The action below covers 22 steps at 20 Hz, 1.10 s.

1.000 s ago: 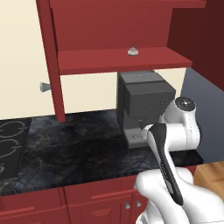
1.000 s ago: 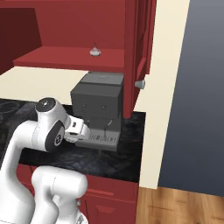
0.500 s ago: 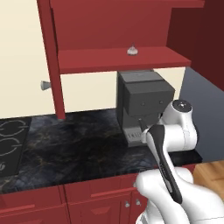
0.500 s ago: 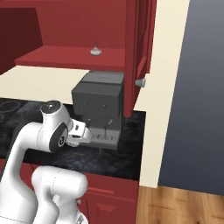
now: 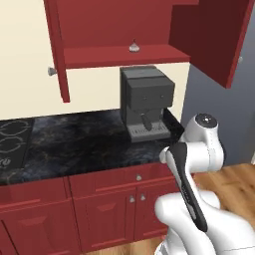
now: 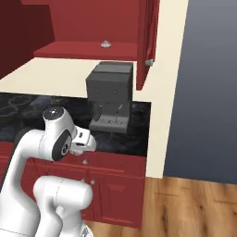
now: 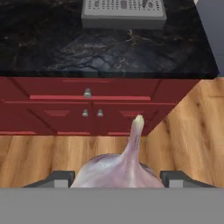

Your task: Pick the garlics from the cabinet and place them in one bowl. Pick the orange from the sink and place it in the other bowl.

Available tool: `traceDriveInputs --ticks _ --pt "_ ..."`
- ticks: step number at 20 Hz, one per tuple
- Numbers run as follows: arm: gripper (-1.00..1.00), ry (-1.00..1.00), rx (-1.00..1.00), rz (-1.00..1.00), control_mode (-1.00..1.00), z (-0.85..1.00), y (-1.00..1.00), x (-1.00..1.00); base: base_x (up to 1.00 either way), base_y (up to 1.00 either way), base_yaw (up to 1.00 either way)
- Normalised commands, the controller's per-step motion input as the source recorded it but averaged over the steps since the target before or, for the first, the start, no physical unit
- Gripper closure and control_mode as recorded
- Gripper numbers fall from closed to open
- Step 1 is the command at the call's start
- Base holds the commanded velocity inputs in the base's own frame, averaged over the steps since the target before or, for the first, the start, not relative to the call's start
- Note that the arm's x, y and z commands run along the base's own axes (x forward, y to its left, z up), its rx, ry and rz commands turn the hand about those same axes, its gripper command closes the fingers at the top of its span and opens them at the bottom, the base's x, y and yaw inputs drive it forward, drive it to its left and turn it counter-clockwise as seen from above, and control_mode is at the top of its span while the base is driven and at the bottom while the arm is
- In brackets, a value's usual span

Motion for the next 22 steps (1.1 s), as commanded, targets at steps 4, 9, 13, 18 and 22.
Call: traceDriveInputs --ticks 4,9,13,18,22 --pt "1.00 0.00 0.00 0.00 1.00 0.00 0.00 0.00 -0.83 0.00 -0.54" --pt "1.00 0.00 0.00 0.00 1.00 0.00 0.00 0.00 -0.60 0.00 -0.60" --pt "1.00 0.00 0.00 0.00 1.00 0.00 0.00 0.00 -0.61 0.00 -0.60" --pt "1.00 0.00 0.00 0.00 1.00 0.00 0.00 0.00 -0.62 0.04 -0.58" --pt "1.00 0.00 0.00 0.00 1.00 0.00 0.00 0.00 -0.54 0.26 -0.55"
